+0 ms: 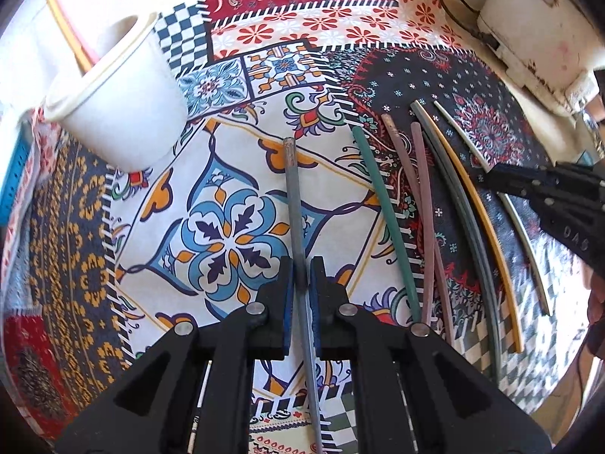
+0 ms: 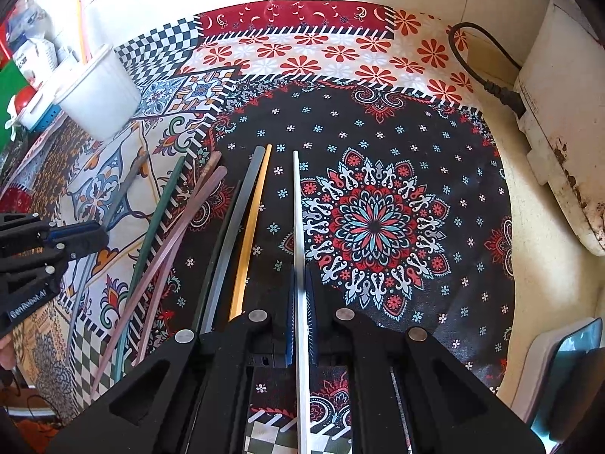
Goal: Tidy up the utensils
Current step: 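Lift both held chopsticks and carry them toward the white cup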
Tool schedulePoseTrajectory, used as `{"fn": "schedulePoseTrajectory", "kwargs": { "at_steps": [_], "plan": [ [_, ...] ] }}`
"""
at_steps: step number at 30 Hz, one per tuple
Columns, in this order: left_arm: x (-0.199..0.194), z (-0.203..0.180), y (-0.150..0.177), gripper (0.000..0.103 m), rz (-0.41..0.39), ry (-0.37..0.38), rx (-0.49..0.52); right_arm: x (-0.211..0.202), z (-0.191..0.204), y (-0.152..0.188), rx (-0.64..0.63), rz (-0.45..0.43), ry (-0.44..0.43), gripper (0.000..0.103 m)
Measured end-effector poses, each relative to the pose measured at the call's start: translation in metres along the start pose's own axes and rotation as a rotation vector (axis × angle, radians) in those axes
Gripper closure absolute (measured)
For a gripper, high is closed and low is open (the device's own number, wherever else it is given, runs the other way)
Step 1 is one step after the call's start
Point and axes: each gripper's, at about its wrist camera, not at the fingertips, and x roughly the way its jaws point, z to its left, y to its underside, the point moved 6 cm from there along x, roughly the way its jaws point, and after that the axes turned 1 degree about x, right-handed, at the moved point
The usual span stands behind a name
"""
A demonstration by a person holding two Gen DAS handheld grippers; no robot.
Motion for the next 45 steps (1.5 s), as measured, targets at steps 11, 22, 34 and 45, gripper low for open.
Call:
{"fn": "schedulePoseTrajectory", "kwargs": {
  "at_steps": [11,22,34,45],
  "plan": [
    [-0.007,0.011,-0.004,0.098,-0.001,0.04,-0.034,-0.023,-0.005,-0.004,0.057,-0.067,-0.044,0.098],
    [-0.084,0.028,-0.024,0.098,-0.203,0.08,-0.12,-0.081,-0.008,-0.021,0.092,-0.22,-0.065,0.098],
    [-0.16,0.049,-0.039,0.098,-0.406,0.06,-0.179,-0.126,0.013,-0.05,0.031,-0.348,-0.08,0.098],
    [-0.195,0.066,-0.041,0.098,-0.498,0.048,-0.223,-0.148,0.04,-0.059,-0.039,-0.403,-0.102,0.098]
  ]
}}
